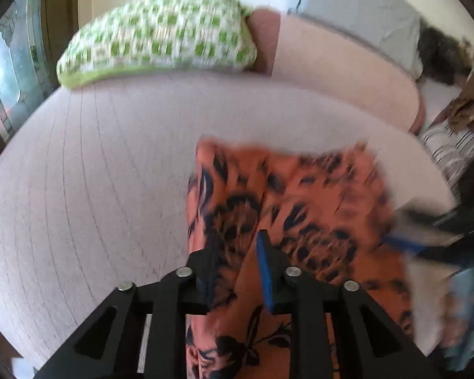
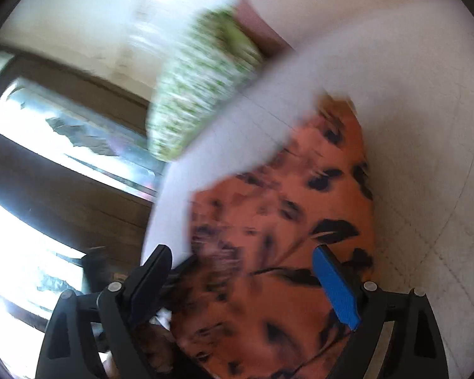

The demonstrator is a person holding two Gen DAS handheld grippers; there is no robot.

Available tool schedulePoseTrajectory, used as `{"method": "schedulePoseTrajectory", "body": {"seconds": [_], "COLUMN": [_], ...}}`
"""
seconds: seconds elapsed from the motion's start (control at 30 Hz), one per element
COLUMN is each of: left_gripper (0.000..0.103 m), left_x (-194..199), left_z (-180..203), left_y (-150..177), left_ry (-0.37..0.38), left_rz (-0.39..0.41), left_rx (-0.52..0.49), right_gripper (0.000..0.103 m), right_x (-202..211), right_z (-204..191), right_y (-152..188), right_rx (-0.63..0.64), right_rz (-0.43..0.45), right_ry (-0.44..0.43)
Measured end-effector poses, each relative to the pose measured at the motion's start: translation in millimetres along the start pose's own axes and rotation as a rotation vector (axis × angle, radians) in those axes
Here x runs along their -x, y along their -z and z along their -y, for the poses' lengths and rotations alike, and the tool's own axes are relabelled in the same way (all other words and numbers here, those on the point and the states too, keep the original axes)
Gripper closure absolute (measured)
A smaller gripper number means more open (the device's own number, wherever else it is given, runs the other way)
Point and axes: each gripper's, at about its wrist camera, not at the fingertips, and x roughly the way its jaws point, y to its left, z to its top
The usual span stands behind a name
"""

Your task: Fold small clothes

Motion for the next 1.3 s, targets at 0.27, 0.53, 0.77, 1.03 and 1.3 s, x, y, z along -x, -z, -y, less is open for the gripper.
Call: {"method": "schedulePoseTrajectory", "body": {"seconds": [0.27,0.53,0.77,1.03,1.3], "left_gripper": [0.051,0.037,0.034,0.035,0.033], "left_x": [-71,-73,-72,-11,-14], "left_z": [-28,-38,-38,-24,-9], "left_y": [-16,-12,-9,-5,58], "left_ry": [-0.083,-0.075,-0.094,-0.066,-0.117], "left_rz": [-0.161,-0.128,-0.109,-0.024,-0.126], "left_rx": [0.089,0.125,0.1,0.097,0.047], "right_gripper": [0.008,0.008,0.008,0.008,0.008], "right_x": [7,-6,17,35,17], "right_z": [-11,29,0,-29,-7], "right_y": [-5,-36,-28,7,74], "right_rx": [0.01,-0.156,-0.112,-0.045,-0.079], "right_rz": [0.003,0.025,0.037,-0.002,-0.076], "right_ry": [-0.047,-0.141,-0.228,-0.243,-0.199]}}
